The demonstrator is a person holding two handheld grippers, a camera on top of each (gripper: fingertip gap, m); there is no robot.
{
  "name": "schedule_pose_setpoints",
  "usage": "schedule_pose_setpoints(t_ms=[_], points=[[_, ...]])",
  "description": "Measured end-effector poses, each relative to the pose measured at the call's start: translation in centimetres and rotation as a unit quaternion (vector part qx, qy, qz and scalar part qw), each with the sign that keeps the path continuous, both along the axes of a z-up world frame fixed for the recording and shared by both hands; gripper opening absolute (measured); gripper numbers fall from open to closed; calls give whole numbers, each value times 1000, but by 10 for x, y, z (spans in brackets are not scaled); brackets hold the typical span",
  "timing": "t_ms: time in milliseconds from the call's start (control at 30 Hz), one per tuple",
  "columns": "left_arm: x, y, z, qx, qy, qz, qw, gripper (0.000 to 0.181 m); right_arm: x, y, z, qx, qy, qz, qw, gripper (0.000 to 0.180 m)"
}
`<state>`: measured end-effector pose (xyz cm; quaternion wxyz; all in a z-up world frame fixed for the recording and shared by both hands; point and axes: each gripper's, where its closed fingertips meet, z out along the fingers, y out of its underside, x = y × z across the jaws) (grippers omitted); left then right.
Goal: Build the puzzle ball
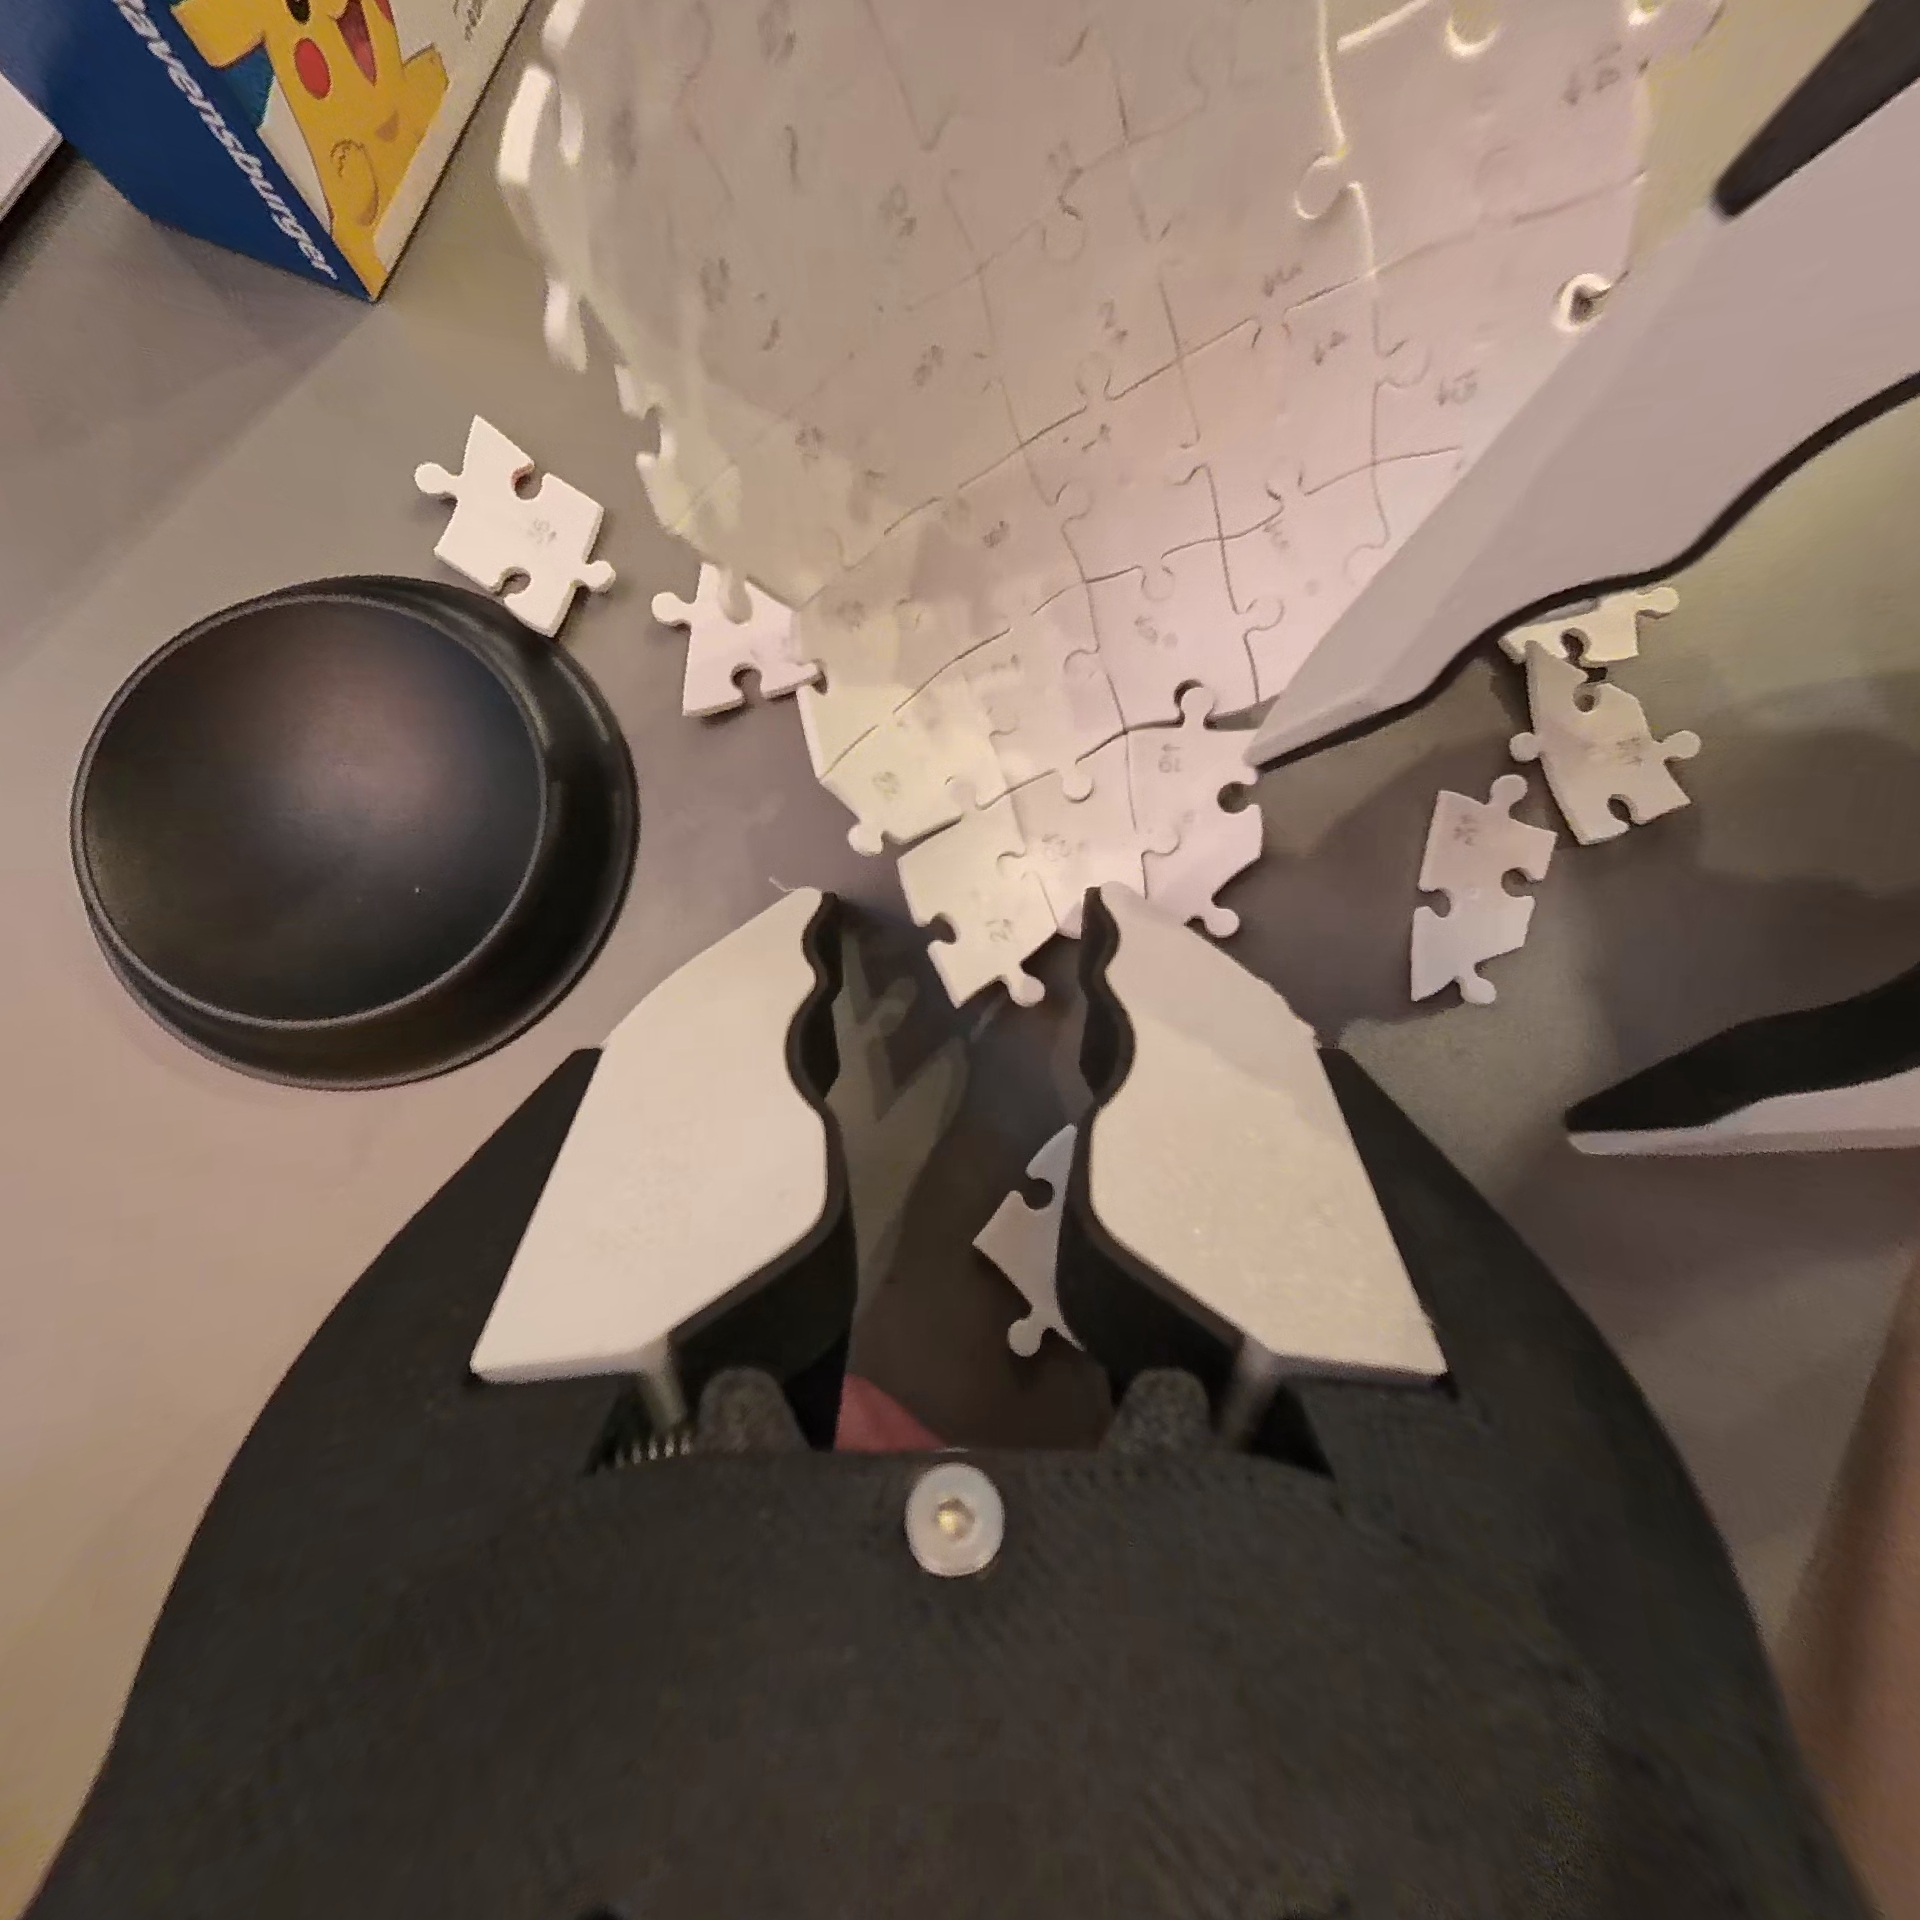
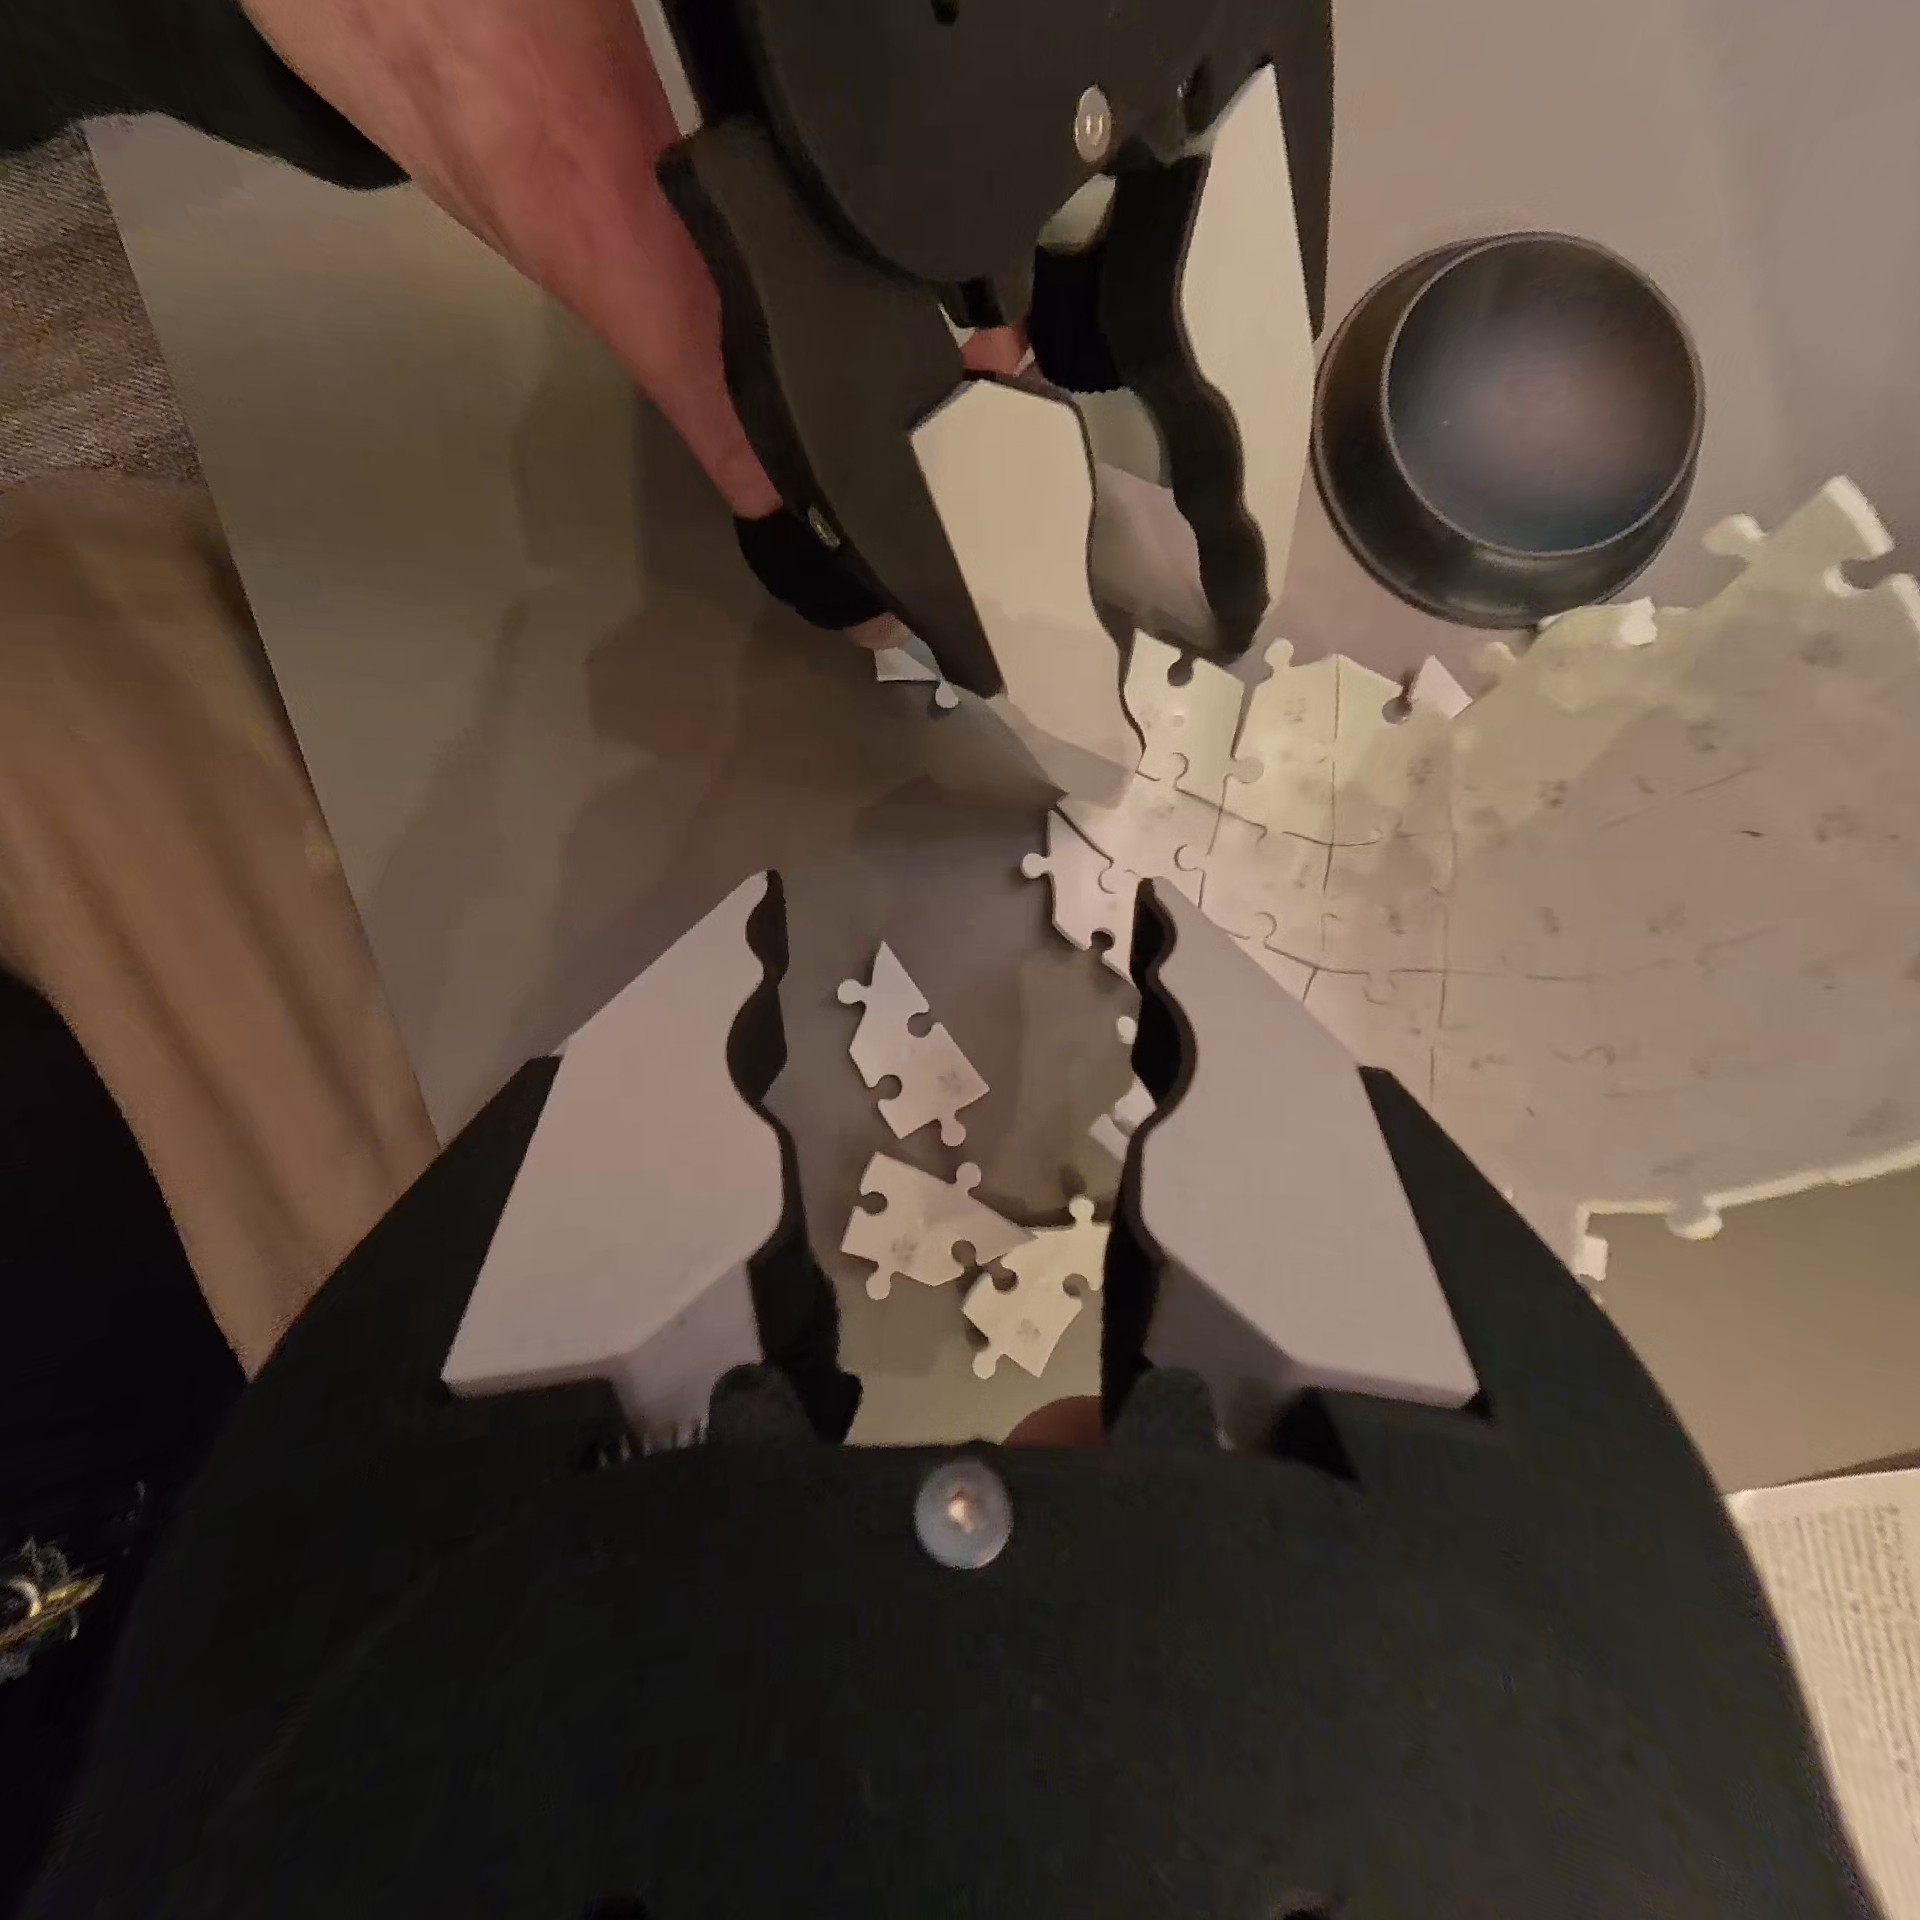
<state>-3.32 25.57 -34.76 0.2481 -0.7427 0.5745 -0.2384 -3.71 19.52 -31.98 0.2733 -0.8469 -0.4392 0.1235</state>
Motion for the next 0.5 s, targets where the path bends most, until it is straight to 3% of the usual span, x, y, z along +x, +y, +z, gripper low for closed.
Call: schedule_pose_setpoints(t_ms=[300, 400, 500], points=[[3, -1, -1, 2, 0, -5, 1000, 45, 16, 6, 63, 75, 72, -9, 994, 58], [3, -1, -1, 4, 0, -3, 1000, 45, 49, 22, 86, 101, 102, -80, 986, 53], [4, -2, 0, 5, 0, -3, 1000, 44, 75, 28, 66, 50, 100, -157, 981, 55]])
